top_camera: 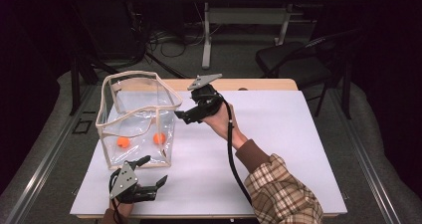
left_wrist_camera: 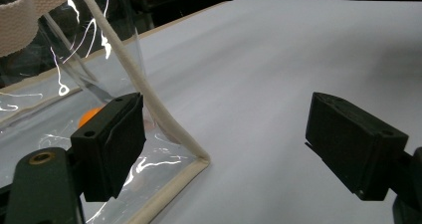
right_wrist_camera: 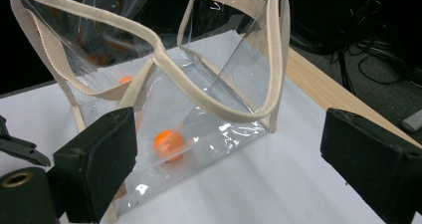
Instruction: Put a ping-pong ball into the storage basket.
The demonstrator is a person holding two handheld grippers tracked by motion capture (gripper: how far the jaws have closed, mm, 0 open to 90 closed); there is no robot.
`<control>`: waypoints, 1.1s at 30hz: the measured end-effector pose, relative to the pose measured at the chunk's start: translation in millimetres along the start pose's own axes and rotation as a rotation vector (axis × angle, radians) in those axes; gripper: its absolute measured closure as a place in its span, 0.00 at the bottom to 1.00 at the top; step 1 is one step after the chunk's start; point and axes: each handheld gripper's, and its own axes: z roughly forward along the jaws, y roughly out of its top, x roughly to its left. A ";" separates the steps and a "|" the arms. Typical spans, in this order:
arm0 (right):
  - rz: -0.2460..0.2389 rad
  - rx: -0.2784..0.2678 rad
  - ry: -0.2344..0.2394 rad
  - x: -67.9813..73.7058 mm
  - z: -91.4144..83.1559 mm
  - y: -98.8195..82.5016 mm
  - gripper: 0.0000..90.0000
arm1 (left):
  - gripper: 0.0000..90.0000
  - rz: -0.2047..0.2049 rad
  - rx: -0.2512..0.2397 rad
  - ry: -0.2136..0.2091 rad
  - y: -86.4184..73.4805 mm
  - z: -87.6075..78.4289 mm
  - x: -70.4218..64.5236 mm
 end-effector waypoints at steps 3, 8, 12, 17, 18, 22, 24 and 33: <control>0.001 0.000 -0.004 -0.5 -3.2 -2.3 0.08 | 0.18 0.000 0.001 -0.001 0.0 0.1 -0.1; 0.003 0.015 -0.012 -2.2 -8.6 -10.0 0.06 | 0.18 0.002 0.002 -0.002 0.1 0.2 0.0; 0.007 0.024 -0.017 -2.6 -12.7 -18.7 0.04 | 0.18 -0.001 0.001 0.000 0.0 0.3 0.1; 0.010 0.037 -0.025 -3.0 -17.1 -28.6 0.02 | 0.18 0.001 0.001 0.000 -0.1 0.4 0.1; 0.010 0.040 -0.026 -3.1 -17.9 -30.1 0.02 | 0.18 0.000 0.001 -0.001 -0.1 0.3 0.1; 0.018 0.047 -0.034 -4.6 -22.6 -38.2 0.01 | 0.18 0.001 0.001 0.000 -0.1 -0.1 0.0; 0.018 0.051 -0.040 -5.2 -24.6 -40.9 0.01 | 0.18 0.000 -0.001 0.000 -0.2 0.1 0.2; 0.024 0.073 -0.068 -8.1 -36.7 -59.7 0.01 | 0.18 0.001 0.003 -0.002 0.2 1.2 -0.1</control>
